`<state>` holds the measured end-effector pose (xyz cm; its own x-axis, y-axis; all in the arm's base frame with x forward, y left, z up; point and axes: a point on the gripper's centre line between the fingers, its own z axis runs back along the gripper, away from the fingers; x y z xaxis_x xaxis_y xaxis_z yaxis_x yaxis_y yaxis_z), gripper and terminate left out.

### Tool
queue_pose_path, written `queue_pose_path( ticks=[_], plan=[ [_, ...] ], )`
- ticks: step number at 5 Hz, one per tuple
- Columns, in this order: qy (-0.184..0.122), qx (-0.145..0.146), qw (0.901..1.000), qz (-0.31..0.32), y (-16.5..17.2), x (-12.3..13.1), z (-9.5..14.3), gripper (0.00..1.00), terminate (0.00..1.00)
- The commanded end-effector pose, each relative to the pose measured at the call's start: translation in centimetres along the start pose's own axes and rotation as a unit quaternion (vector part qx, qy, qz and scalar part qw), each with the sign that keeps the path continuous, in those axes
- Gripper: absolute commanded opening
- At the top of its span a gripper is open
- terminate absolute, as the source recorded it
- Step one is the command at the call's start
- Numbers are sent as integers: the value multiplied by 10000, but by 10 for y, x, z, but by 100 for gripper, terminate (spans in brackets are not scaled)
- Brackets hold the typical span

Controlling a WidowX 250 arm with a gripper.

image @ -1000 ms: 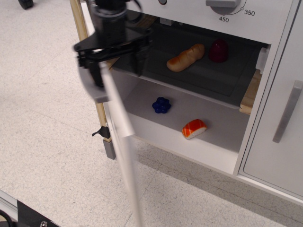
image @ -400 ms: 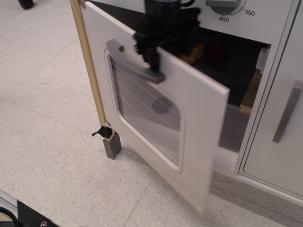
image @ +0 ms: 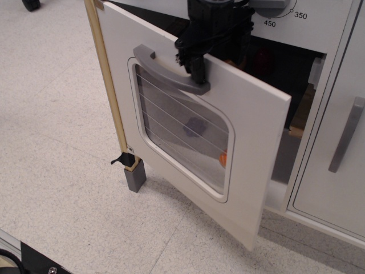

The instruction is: Close oven

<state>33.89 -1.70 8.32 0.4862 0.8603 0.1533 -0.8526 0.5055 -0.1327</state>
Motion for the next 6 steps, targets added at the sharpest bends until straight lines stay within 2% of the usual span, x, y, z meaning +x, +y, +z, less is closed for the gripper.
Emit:
queue_pose_path(
  ticks=[1, 2, 3, 4, 5, 6],
  plan=[
    [28, -399, 9972, -635, 23, -16, 49, 100, 0],
    [-91, -338, 9896, -1397, 33, -31, 41, 100, 0],
    [-213, -284, 9707, -2376, 39, -45, 20, 100, 0],
    [-450, -176, 9554, -2912, 47, -54, -3, 100, 0],
    [-568, -10, 9414, -3324, 38, -55, -27, 100, 0],
    [-518, -38, 9325, -3574, 16, -49, -41, 100, 0]
  ],
)
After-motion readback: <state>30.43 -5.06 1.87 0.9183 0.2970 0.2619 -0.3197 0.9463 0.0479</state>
